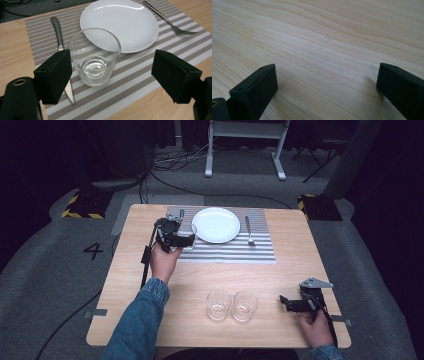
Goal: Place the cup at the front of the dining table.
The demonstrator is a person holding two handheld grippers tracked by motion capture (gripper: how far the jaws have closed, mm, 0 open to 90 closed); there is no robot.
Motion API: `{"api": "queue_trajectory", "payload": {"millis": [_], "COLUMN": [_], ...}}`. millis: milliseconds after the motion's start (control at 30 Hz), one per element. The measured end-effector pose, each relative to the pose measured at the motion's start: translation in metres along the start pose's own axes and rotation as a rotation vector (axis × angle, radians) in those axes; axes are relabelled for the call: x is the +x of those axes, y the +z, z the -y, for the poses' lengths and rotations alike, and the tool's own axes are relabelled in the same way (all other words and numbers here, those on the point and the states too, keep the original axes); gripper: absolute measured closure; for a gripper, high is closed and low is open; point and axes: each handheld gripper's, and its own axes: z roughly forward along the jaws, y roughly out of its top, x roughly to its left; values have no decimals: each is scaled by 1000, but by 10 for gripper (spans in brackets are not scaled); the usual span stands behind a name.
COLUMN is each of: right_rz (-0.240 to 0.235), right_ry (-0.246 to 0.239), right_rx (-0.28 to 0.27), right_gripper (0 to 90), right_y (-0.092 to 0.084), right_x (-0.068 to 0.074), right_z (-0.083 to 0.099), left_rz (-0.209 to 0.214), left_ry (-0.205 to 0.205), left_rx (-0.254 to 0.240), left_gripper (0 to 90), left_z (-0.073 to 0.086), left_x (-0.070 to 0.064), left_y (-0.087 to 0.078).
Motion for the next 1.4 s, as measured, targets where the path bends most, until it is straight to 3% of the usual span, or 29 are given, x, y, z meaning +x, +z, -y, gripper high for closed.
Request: {"api": "queue_trajectory", "payload": {"millis": [100, 433, 733, 833, 1000, 1133, 1200, 1267, 1300, 1400], "right_rz": [0, -3, -7, -7, -7, -7, -8, -6, -7, -7], "right_ry": [0, -2, -4, -6, -9, -8, -10, -6, -6, -8], "right_rx": [0, -1, 0, 0, 0, -1, -2, 1, 0, -2], "right_gripper": [35, 35, 35, 35, 35, 35, 35, 35, 35, 35], "right_y": [0, 0, 0, 0, 0, 0, 0, 0, 0, 0], "right_x": [0, 0, 0, 0, 0, 0, 0, 0, 0, 0], "right_z": [0, 0, 0, 0, 0, 0, 0, 0, 0, 0], "left_rz": [3, 26, 50, 63, 57, 65, 79, 83, 83, 84], "left_ry": [10, 47, 80, 74, 91, 116, 105, 123, 104, 123], "left_rx": [-18, -11, 9, 16, 20, 50, 53, 66, 50, 65], "left_gripper": [173, 175, 177, 177, 178, 200, 201, 200, 200, 199], "left_z": [4, 18, 33, 39, 49, 57, 62, 65, 67, 73], "left_x": [-3, -11, -17, -20, -24, -23, -22, -19, -20, -16], "left_y": [-13, -48, -70, -76, -86, -94, -97, -102, -103, -108]}}
